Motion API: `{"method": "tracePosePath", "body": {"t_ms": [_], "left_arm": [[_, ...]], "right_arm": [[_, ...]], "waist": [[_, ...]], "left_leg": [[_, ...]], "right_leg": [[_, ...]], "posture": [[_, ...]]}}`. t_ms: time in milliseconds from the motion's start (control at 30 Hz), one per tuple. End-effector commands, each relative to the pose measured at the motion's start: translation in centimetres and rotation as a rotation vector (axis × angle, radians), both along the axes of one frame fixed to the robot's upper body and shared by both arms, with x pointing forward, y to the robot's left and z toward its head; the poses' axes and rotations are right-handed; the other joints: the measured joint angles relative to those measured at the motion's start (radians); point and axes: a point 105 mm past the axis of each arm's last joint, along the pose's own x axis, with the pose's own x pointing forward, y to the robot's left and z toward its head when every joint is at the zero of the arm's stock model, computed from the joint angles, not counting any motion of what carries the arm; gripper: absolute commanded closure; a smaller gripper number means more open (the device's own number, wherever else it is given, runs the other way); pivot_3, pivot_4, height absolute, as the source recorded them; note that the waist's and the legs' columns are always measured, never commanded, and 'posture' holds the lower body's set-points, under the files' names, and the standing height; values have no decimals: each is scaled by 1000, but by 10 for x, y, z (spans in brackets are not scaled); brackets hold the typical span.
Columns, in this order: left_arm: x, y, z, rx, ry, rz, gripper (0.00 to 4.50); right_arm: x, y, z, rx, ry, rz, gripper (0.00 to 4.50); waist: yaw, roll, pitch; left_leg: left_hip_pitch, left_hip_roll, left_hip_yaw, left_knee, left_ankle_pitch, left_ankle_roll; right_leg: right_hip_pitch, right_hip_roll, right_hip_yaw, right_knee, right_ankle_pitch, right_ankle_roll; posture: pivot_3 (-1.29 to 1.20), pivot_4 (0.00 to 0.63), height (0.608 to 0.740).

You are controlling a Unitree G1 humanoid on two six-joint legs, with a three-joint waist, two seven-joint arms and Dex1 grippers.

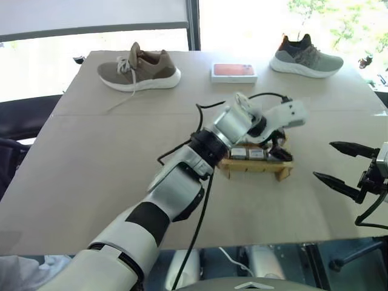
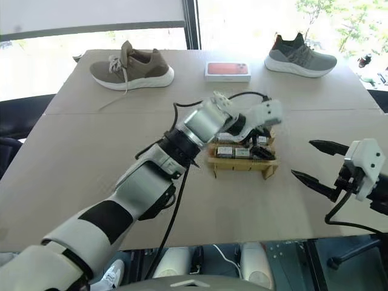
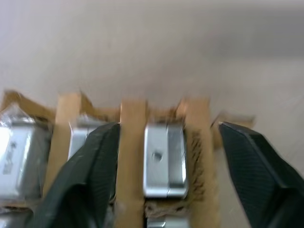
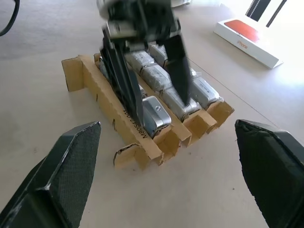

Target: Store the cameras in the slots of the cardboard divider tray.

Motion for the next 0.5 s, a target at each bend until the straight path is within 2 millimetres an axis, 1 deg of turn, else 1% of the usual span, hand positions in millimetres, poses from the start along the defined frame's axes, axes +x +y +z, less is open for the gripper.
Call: {"method": "tracePosePath", "body": {"t_ms": [33,67,133,167,200,267,300,333,367,400,433,467,500], "left_arm": [[-3,19,80,-370,4,39,87],[3,37,93,-499,-1,84,87],[16,73,98,-645,-47,182,87],[20,91,90,-654,-39,231,36],[22,111,78,-645,-54,278,36],[18,146,62,-689,-52,371,36],[15,157,58,-712,-53,400,36],[14,173,46,-681,-108,457,36],[11,186,36,-653,-138,494,36],[5,198,25,-644,-118,528,36],[0,205,18,-642,-98,549,36],[-4,216,9,-624,-109,587,36],[-7,223,3,-607,-125,612,36]], "right_arm": [[-5,0,9,-3,-49,-15,0],[-4,-1,9,6,-54,-35,0],[1,-9,8,17,-58,-102,0],[5,-17,7,18,-57,-154,0],[7,-23,4,9,-56,-189,0],[4,-26,-2,21,-37,-206,0],[2,-27,-3,27,-31,-207,0],[2,-28,-3,18,-43,-215,0],[2,-29,-3,12,-55,-226,0],[2,-29,-3,14,-61,-236,0],[2,-30,-3,16,-63,-243,0],[1,-31,-4,15,-61,-246,0],[0,-31,-4,13,-61,-248,0]], "waist": [[-1,1,0],[-4,2,0],[-10,3,-1],[-13,5,-2],[-17,6,-3],[-18,6,-3],[-18,5,-2],[-12,5,-2],[-10,4,-2],[-4,4,-2],[0,4,-2],[2,4,-2],[3,4,-2]], "left_leg": [[1,0,0,0,0,0],[1,0,-1,0,0,0],[3,1,-1,-1,0,0],[5,1,-2,-1,0,0],[7,1,-2,-1,0,0],[9,1,-2,-2,1,-2],[9,1,-2,-1,2,-4],[9,2,-2,-1,4,-6],[7,2,-4,0,4,-7],[7,2,-3,0,4,-7],[7,1,-2,0,4,-7],[7,1,-2,0,4,-7],[7,0,-2,0,4,-7]], "right_leg": [[0,0,0,0,0,0],[0,0,0,1,0,0],[0,2,4,1,0,0],[1,2,6,2,0,0],[2,3,8,3,0,0],[2,3,9,5,0,0],[2,3,9,7,0,0],[2,3,9,6,0,0],[2,3,9,6,0,0],[2,2,9,6,0,0],[2,1,10,6,0,0],[2,1,9,5,0,0],[2,0,9,5,0,0]], "posture": [[0,150,740],[0,150,740],[0,150,740],[0,150,740],[0,150,740],[0,150,740],[0,150,740],[0,150,740],[0,150,740],[0,150,740],[0,150,740],[0,150,740],[0,150,740]]}}
